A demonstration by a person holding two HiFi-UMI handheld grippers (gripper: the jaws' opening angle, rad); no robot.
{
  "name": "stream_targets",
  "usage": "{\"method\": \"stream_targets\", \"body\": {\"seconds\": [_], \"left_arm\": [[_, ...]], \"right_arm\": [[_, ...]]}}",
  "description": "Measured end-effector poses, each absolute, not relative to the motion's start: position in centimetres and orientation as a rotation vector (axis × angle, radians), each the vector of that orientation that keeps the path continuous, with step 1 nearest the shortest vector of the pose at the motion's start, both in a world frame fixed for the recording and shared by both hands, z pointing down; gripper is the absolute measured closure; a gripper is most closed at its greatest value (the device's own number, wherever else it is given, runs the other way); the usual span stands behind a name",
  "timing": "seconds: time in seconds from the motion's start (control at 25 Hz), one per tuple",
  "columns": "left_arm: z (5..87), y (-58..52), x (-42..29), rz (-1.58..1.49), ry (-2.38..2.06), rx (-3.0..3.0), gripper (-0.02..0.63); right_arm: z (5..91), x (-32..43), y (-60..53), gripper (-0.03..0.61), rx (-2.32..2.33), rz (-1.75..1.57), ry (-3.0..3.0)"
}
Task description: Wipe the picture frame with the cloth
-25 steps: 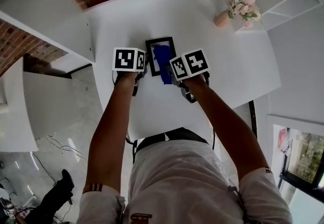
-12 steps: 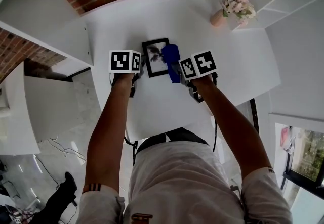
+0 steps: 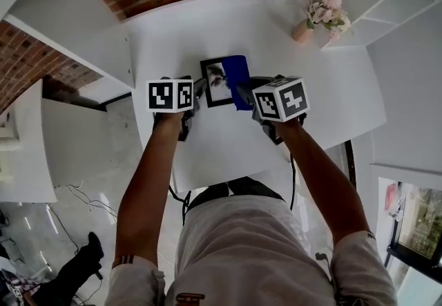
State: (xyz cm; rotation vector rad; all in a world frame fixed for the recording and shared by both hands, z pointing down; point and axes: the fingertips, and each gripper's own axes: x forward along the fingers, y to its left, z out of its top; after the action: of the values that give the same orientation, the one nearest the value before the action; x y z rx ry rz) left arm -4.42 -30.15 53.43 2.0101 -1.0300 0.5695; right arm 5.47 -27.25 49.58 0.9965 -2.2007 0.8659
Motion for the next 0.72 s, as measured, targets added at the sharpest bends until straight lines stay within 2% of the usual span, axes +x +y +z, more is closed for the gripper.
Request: {"method": "stream_targets", "body": {"seconds": [0.4, 0.72], "left_arm": [[42.9, -27.7, -2.6, 0.206, -1.034, 2.275, 0.437], [35.6, -25.3, -3.1, -0.039, -1.122, 2.476, 0.483]], "right_arm": [[41.4, 3.8, -26.6, 0.508, 1.050, 0.705, -2.479], [34.8, 2.1, -24.4, 0.508, 1.028, 0.492, -2.754]]}}
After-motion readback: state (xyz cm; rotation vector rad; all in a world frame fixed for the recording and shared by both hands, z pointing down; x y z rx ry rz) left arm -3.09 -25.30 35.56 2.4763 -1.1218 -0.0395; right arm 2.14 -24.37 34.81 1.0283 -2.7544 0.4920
